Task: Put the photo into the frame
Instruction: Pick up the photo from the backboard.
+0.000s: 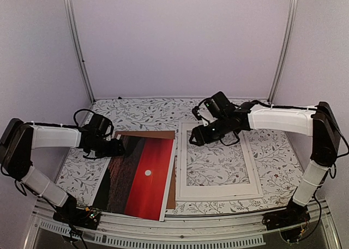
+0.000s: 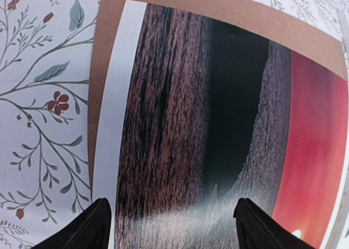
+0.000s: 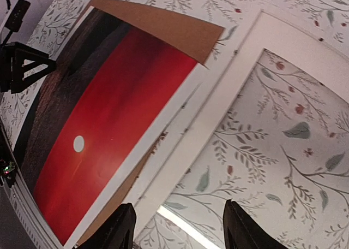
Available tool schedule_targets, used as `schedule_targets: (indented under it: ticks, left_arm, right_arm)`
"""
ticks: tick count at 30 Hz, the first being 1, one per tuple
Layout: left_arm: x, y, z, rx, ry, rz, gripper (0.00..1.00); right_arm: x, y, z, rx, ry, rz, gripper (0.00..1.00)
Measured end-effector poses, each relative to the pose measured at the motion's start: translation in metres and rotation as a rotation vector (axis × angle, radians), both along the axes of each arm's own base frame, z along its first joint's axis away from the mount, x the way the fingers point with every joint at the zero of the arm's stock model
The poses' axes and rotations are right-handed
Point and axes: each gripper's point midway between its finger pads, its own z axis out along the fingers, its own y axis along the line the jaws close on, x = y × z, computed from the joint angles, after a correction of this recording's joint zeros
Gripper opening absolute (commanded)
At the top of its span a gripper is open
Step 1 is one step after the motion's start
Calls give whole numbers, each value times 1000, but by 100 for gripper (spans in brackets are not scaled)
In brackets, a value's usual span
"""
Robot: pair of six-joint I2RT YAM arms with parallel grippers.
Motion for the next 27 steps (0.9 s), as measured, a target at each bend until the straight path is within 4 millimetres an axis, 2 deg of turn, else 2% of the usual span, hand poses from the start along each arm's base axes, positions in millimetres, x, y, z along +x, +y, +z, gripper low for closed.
schedule_targets:
  ticks: [2,5,8,11,15,20,27]
  left_arm:
    - [-3,3,0,-19,-3,12,81]
    - [-3,5,4,-37,-18,23,81]
    - [0,5,11,-54,-41,26,81]
    - [2,5,15,-65,-61,30,81]
    - [0,9,12,-68,-58,39,81]
    - [-5,14,5,-67,-44,54,81]
    - [-4,16,6,-72,-51,66,81]
  right_arm:
    - [-13,38,-1,24,0,70,58]
    - [-34,82,-11,41,23,152,58]
    - [-54,112,-30,37,62,215,57]
    - [-66,130,-48,24,97,249,57]
    - [-73,139,-70,3,141,259,57]
    - [-77,128,-94,-67,198,227,57]
    - [-72,122,-94,-102,199,180,57]
